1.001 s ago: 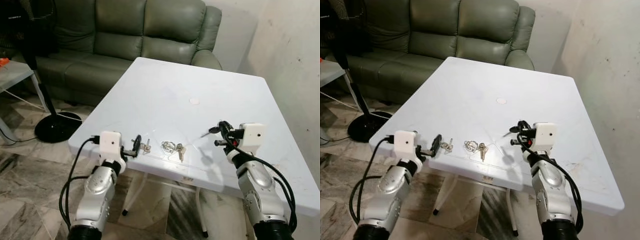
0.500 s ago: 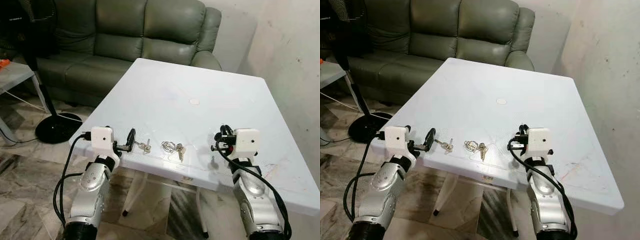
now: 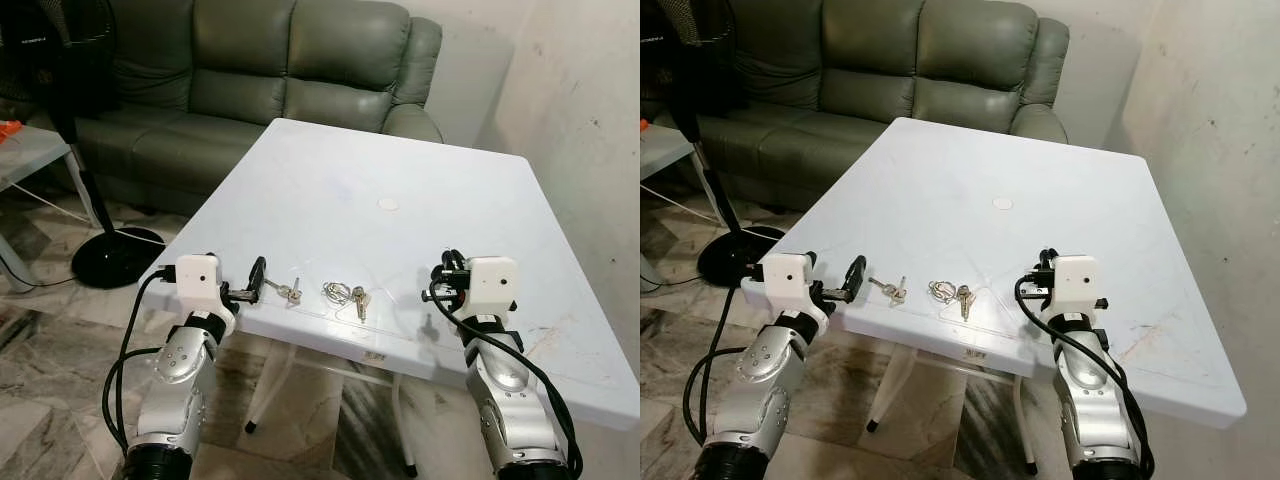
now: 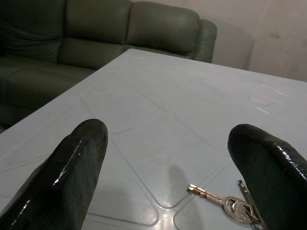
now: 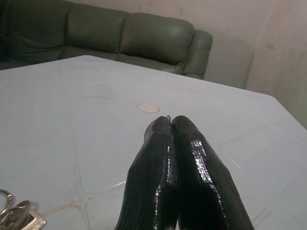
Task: Hang keys on a hook
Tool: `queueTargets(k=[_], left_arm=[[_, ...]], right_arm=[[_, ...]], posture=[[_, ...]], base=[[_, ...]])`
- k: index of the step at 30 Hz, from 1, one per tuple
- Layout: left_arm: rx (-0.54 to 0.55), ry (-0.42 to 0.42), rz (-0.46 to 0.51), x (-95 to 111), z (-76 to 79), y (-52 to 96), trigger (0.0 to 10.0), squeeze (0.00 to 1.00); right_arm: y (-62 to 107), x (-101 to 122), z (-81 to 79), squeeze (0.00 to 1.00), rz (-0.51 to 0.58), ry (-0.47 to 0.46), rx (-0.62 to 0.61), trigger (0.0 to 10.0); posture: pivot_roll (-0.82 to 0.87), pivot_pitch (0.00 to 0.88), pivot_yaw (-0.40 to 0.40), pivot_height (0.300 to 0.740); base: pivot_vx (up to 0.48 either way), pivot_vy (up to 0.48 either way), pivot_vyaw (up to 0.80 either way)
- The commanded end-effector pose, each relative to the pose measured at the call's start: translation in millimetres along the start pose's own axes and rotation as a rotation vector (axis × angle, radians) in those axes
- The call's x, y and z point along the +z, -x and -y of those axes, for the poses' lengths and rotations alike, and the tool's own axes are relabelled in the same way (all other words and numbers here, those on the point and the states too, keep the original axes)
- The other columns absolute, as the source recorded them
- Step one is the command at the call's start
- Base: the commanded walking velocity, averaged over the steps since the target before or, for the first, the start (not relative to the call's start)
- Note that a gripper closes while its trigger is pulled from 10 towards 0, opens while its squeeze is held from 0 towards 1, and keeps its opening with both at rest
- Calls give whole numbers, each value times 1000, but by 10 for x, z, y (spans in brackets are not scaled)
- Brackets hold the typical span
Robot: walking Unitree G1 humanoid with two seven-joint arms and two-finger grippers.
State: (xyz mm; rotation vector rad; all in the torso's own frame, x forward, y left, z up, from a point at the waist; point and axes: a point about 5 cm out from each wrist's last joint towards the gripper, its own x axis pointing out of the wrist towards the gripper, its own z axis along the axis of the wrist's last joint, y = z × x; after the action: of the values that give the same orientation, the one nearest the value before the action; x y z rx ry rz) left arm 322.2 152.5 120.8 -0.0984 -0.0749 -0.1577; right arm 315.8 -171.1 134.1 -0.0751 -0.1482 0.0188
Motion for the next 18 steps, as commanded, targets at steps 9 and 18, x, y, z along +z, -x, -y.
queueTargets(k=[9, 18], left_arm=[[0, 5, -10, -14, -2, -2, 10000, 0], [1, 11, -11, -19, 8, -11, 10000, 0]], right_arm=[[-11, 27, -3, 0, 5, 11, 8, 10000], [2, 24, 15, 0, 2, 19, 10, 10000]], posture=[[34, 17, -72, 740], [25, 17, -74, 740]], base=[[0, 448, 0], [0, 480, 0]])
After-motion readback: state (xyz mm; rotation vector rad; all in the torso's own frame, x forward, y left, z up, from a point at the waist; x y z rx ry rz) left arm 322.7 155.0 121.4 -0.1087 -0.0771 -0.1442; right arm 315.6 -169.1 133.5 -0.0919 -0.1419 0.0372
